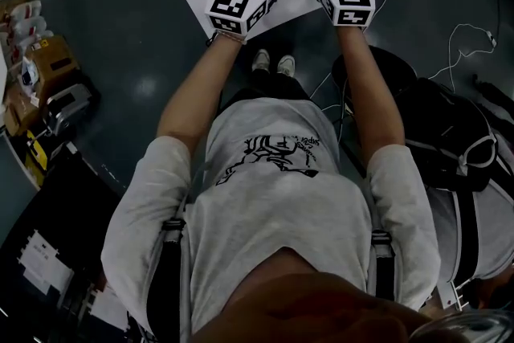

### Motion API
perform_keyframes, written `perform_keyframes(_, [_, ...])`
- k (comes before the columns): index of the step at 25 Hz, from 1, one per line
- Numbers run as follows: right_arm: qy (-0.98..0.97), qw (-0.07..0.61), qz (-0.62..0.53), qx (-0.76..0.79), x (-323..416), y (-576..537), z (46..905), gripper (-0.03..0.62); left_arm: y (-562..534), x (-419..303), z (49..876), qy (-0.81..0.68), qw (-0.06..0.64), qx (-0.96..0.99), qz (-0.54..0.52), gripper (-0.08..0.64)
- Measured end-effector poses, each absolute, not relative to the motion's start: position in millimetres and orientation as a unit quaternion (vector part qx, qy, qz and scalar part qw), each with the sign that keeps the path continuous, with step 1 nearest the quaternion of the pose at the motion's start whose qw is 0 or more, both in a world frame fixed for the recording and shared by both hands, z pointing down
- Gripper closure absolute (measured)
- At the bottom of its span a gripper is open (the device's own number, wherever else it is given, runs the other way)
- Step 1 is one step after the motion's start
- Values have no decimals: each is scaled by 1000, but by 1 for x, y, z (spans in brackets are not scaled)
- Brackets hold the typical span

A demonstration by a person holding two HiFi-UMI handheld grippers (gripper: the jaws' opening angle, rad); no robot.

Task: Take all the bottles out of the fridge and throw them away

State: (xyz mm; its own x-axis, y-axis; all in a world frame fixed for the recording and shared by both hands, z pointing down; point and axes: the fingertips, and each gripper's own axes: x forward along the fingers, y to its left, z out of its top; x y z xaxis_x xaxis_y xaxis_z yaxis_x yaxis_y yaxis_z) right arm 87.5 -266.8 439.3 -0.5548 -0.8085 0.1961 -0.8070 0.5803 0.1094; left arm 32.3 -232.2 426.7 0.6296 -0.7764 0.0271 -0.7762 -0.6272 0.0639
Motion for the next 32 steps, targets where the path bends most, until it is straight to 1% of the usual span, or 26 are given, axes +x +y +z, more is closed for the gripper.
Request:
perform_keyframes(10, [-878, 116, 1, 465, 79, -310, 463, 387, -261, 32, 444, -441, 32, 897, -2, 498])
perform_keyframes(14, [-876, 117, -1, 468, 78, -324, 471, 374, -273, 30, 453, -451, 30, 892, 8, 551])
perform_keyframes(22, [-875, 115, 11, 471, 76, -349, 486, 367, -295, 27, 475, -460, 42, 887, 22, 551])
perform_keyframes(32, [-869, 107, 20, 483, 78, -373, 496, 367, -297, 21, 482, -459, 48, 887, 27, 551])
